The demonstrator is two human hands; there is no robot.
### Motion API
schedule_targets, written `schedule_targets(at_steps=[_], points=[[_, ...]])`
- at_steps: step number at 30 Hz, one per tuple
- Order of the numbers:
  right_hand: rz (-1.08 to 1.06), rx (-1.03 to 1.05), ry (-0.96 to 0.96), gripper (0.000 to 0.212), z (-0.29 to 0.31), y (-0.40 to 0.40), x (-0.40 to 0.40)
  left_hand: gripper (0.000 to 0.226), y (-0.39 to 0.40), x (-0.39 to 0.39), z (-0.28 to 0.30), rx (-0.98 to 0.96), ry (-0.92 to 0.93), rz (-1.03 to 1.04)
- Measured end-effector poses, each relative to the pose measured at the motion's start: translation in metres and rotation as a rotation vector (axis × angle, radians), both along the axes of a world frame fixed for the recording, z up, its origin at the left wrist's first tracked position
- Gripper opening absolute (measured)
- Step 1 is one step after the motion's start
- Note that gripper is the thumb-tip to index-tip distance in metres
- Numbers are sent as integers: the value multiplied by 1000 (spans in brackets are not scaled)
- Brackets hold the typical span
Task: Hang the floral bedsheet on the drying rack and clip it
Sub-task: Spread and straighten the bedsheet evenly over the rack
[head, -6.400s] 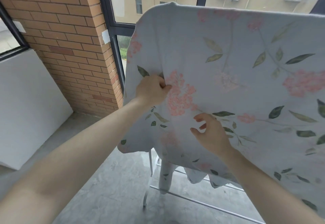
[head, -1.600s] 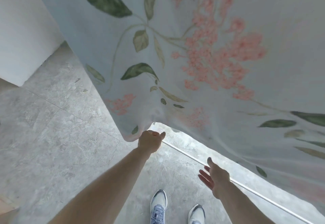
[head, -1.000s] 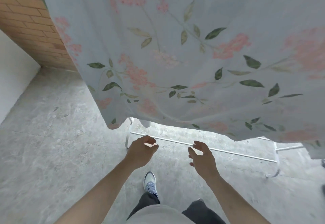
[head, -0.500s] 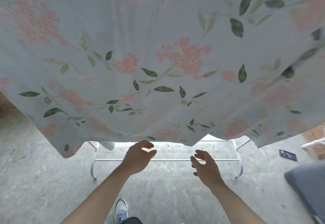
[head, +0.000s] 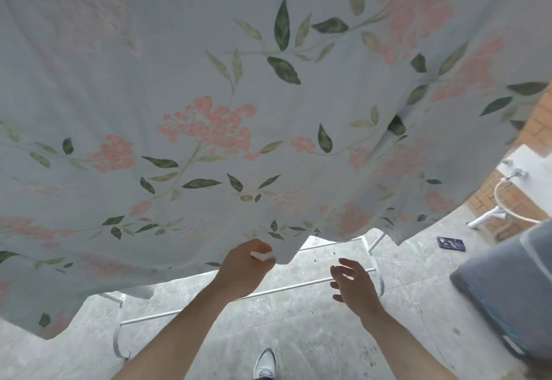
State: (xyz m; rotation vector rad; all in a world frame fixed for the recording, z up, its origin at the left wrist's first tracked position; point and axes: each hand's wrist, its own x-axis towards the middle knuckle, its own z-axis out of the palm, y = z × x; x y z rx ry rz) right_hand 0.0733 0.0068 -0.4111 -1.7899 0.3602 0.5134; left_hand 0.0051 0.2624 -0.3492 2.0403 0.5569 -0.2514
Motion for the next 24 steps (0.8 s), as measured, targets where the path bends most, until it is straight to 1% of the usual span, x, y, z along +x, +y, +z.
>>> schedule_targets(at_steps=[5, 8, 12, 14, 16, 21, 24], points=[[-148, -20, -8, 31, 10, -38, 42, 19, -21, 67, 2, -24, -3, -117], [-222, -34, -3, 31, 10, -64, 69, 20, -41, 102, 2, 19, -35, -197], [-283, -24, 44, 34, 4, -88, 104, 20, -61, 134, 1, 15, -47, -218], [-302, -25, 69, 29, 3, -104, 128, 21, -73, 154, 0, 24, -48, -223], [-312, -8, 83, 26, -2, -126, 154, 20, -89, 175, -2, 13, -64, -197], [-289, -14, 86, 32, -15, -189, 233, 16, -142, 223, -9, -3, -84, -76], [-258, -62, 55, 41, -25, -232, 280, 16, -179, 245, -10, -19, -61, -10]])
